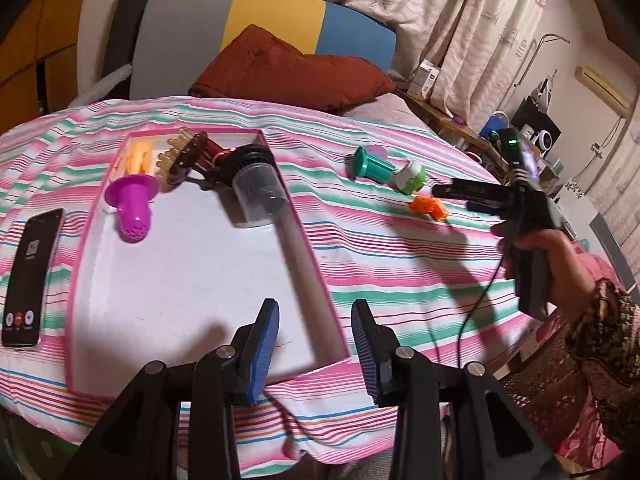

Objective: Organize rigid objects
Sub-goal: 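Move the open right gripper back to the toy pile, then grasp the orange block piece with the right gripper while the left reaches toward the green toys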

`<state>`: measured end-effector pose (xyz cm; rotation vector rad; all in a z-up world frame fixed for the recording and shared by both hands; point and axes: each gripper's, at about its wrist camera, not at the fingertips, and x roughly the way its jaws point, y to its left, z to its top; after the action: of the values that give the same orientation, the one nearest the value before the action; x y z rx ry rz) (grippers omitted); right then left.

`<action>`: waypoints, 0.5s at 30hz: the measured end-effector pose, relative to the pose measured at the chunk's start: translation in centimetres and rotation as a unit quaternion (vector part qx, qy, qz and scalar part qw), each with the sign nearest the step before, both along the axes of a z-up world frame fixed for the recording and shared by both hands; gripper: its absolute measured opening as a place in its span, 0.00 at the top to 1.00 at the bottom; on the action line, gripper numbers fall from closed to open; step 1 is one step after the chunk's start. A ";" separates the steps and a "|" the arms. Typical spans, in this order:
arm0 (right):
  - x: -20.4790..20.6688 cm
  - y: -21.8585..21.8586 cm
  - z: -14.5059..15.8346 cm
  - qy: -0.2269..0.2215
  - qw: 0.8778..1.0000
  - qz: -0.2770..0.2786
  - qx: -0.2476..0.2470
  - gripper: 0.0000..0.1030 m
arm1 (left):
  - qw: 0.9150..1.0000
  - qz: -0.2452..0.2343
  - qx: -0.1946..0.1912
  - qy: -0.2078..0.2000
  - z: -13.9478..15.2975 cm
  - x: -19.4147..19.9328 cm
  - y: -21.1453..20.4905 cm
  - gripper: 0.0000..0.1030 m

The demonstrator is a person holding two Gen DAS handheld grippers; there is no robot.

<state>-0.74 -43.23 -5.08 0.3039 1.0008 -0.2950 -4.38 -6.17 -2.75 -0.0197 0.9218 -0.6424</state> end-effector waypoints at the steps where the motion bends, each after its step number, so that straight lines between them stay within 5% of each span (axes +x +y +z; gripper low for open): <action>1: 0.4 0.0 -0.4 0.007 1.000 0.000 0.004 0.13 | 1.000 -0.003 0.002 -0.002 0.1 -0.1 -0.2 0.64; 10: 2.5 1.4 -2.4 0.042 0.998 0.042 -0.014 0.14 | 1.000 -0.026 0.013 -0.006 0.2 -0.7 -2.1 0.64; 14: 2.3 0.8 -2.8 0.044 0.998 0.037 0.012 0.42 | 0.999 -0.033 0.012 -0.006 0.4 -0.6 -2.9 0.64; 15: 2.2 0.8 -2.7 0.045 0.998 0.039 0.010 0.42 | 0.999 -0.034 0.015 -0.007 0.5 -0.5 -3.2 0.64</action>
<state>1.47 -42.46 -7.79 0.2719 1.1020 -0.2291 -4.89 -9.35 -2.26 0.0427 0.9209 -0.6920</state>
